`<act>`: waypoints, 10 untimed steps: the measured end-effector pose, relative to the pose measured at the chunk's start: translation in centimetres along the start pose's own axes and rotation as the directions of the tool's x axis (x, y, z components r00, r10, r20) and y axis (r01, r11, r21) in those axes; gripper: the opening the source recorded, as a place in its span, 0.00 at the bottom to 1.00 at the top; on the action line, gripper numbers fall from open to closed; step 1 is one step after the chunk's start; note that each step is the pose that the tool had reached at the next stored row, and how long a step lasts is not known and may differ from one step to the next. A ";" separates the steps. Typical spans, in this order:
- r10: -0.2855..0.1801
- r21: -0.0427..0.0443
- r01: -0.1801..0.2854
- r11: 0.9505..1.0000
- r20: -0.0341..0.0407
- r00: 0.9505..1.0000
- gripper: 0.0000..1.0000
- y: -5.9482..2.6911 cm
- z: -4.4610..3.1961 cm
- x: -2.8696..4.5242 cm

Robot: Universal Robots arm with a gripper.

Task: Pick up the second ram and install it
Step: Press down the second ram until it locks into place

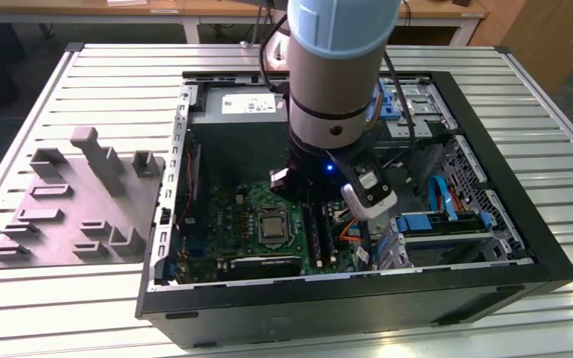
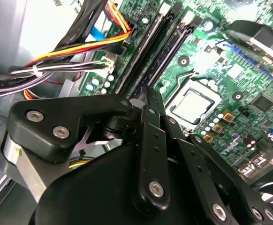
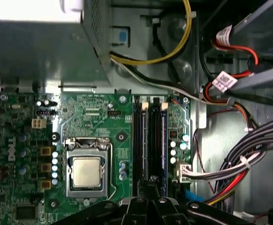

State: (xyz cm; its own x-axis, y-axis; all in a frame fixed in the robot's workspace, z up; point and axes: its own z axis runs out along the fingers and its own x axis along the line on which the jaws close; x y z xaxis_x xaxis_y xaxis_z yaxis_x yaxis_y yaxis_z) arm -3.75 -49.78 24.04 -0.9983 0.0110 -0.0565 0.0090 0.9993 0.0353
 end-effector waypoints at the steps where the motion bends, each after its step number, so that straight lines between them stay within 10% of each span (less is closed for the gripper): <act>1: 0.000 0.001 0.000 1.000 -0.001 1.000 0.10 -0.10 0.00 0.00; 10: 0.000 0.006 0.000 1.000 -0.003 1.000 0.10 -0.50 -0.01 -0.01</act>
State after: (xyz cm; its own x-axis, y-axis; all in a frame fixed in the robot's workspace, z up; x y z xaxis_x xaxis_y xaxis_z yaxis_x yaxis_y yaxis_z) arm -3.75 -50.28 24.03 -0.9985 0.0111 -0.0533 0.0095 0.9995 0.0291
